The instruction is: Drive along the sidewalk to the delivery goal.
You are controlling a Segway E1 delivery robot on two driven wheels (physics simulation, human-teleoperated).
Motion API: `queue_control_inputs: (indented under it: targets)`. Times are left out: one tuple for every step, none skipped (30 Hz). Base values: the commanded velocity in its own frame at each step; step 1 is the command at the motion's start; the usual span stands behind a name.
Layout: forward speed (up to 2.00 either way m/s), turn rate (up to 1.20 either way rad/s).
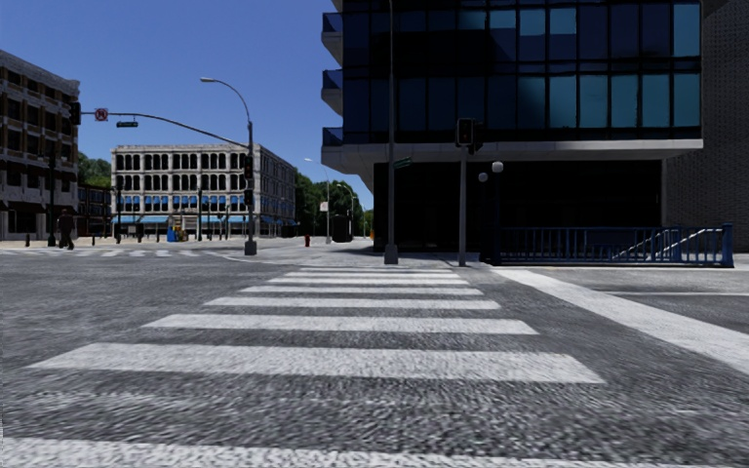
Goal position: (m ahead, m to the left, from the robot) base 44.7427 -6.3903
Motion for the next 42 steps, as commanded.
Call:
queue_control_inputs:
  targets:
    - [2.00,0.00]
    - [2.00,0.00]
    - [2.00,0.00]
    - [2.00,0.00]
    - [2.00,0.00]
    - [2.00,0.00]
    - [2.00,0.00]
    - [2.00,0.00]
    - [2.00,0.00]
    - [2.00,0.00]
    - [2.00,0.00]
    - [2.00,0.00]
    - [2.00,0.00]
    - [2.00,0.00]
    - [2.00,0.00]
    - [2.00,0.00]
    - [2.00,0.00]
    - [2.00,0.00]
    - [2.00,0.00]
    - [2.00,0.00]
    - [2.00,0.00]
    - [2.00,0.00]
    - [2.00,0.00]
    - [2.00,0.00]
    - [2.00,0.00]
    - [2.00,0.00]
    - [2.00,0.00]
    - [2.00,0.00]
    - [2.00,0.00]
    - [2.00,0.00]
    - [2.00,0.00]
    - [2.00,0.00]
    - [2.00,0.00]
    - [2.00,0.00]
    - [2.00,0.00]
    - [2.00,0.00]
    - [2.00,0.00]
    - [2.00,0.00]
    - [2.00,0.00]
    - [2.00,0.00]
    - [2.00,0.00]
    - [2.00,0.00]
